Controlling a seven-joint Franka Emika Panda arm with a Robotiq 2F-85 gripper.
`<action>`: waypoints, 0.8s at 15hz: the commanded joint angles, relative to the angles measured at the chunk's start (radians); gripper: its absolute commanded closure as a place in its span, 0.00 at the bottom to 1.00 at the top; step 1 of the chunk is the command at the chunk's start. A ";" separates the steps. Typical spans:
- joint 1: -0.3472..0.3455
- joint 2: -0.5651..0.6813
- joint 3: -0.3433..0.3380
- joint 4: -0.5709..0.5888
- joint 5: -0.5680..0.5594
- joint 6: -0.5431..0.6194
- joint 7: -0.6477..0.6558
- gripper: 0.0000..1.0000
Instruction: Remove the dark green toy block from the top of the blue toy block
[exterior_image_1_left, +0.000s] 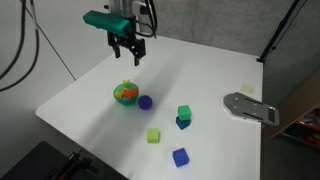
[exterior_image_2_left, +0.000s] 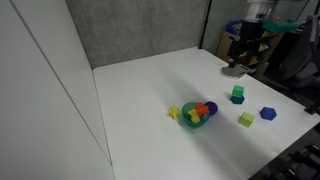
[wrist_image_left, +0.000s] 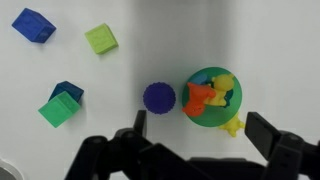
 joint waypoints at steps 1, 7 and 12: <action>-0.022 0.142 -0.018 0.132 -0.009 -0.001 0.050 0.00; -0.040 0.300 -0.070 0.253 -0.019 0.048 0.175 0.00; -0.034 0.374 -0.118 0.284 -0.056 0.144 0.305 0.00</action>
